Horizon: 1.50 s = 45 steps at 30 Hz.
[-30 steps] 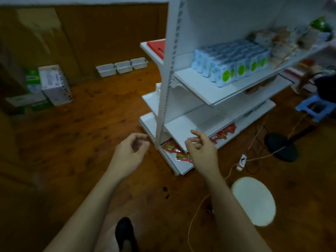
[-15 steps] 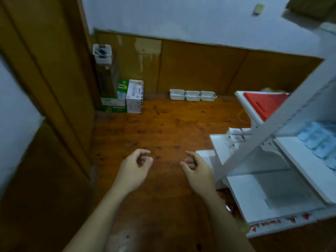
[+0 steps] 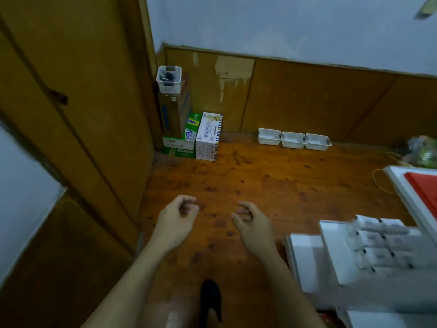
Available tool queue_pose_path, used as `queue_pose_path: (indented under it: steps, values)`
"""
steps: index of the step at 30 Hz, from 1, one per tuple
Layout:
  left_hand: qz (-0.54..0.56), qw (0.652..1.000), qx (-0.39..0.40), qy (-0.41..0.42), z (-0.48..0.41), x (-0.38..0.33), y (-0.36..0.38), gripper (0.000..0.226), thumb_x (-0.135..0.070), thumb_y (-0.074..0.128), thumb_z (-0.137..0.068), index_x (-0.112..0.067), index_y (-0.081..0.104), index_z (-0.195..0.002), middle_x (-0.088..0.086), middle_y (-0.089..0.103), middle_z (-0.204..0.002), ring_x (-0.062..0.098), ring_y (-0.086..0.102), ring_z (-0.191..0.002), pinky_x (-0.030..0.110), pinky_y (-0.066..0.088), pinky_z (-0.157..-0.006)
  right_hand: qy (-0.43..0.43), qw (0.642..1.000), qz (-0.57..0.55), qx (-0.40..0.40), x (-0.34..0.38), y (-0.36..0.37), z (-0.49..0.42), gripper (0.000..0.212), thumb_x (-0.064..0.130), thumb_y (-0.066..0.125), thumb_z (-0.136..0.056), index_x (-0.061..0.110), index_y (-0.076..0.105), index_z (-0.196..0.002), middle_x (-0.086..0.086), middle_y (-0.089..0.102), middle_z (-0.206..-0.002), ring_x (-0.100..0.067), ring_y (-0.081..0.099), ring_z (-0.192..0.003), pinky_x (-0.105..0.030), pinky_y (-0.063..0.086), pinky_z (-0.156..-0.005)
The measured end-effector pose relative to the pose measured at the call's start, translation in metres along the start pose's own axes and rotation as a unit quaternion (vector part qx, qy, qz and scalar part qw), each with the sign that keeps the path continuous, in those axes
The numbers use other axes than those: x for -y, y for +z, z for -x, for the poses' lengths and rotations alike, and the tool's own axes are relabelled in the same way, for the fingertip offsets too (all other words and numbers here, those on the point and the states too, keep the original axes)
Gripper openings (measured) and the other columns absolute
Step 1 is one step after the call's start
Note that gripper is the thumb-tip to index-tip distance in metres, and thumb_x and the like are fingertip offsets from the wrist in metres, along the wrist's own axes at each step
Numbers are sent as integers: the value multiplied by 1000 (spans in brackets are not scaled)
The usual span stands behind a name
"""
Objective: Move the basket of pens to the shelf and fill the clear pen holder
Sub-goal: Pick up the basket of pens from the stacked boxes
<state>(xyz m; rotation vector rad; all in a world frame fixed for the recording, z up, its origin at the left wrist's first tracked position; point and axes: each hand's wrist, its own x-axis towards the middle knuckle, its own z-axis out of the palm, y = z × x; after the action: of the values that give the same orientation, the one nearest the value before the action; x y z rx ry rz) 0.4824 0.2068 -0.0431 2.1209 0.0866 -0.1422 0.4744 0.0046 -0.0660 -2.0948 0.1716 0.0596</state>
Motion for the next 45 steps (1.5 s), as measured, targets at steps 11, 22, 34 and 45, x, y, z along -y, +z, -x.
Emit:
queue_pose_path:
  steps: [11, 22, 34, 45]
  values:
    - [35, 994, -82, -57, -177, -29, -46, 20, -31, 56, -96, -26, 57, -116, -14, 57, -103, 2, 55, -94, 17, 43, -72, -51, 997, 17, 52, 64, 5, -220, 33, 30, 63, -93, 24, 57, -124, 14, 60, -99, 3, 57, -88, -7, 46, -61]
    - [129, 977, -129, -110, -369, -8, -105, 18, -30, 57, -96, -28, 59, -113, -14, 57, -103, -2, 53, -90, 14, 41, -68, -89, 988, 78, 101, 129, 79, -425, 29, 27, 63, -92, 20, 60, -119, 8, 62, -99, -2, 60, -88, -15, 50, -73]
    - [172, 966, -124, -147, -539, -1, -152, 15, -25, 54, -98, -26, 58, -112, -17, 54, -99, -5, 51, -87, 14, 40, -69, -33, 995, 65, 67, 178, 105, -603, 34, 42, 58, -93, 20, 62, -119, 0, 68, -110, -16, 65, -96, -38, 56, -81]
    - [191, 940, -152, -239, -697, 3, -153, 17, -23, 55, -97, -25, 60, -112, -3, 60, -111, 16, 59, -104, 39, 53, -93, -28, 987, 55, 145, 185, 141, -785, 35, 41, 57, -94, 18, 59, -121, -3, 67, -107, -21, 64, -95, -47, 54, -82]
